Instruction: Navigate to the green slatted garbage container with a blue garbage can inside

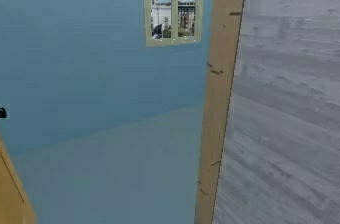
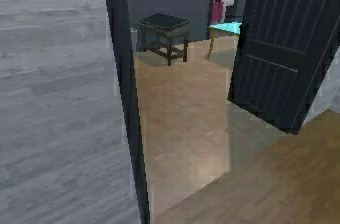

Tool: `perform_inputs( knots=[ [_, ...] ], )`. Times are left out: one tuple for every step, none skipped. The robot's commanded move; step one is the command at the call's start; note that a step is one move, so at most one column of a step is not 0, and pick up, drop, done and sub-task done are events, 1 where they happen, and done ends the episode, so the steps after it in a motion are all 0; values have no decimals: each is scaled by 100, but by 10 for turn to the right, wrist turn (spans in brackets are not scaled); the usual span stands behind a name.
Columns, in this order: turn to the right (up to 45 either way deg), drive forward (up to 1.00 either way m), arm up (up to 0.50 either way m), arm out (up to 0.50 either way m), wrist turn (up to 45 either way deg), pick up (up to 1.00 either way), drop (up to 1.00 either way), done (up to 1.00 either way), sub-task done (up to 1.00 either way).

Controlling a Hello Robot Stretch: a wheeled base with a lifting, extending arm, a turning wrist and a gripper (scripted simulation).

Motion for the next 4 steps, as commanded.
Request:
perform_inputs(
  knots=[
    [-90, 0, 0, 0, 0, 0, 0, 0, 0],
    [0, 80, 0, 0, 0, 0, 0, 0, 0],
    [-300, 0, 0, 0, 0, 0, 0, 0, 0],
    [0, 15, 0, 0, 0, 0, 0, 0, 0]
  ],
)
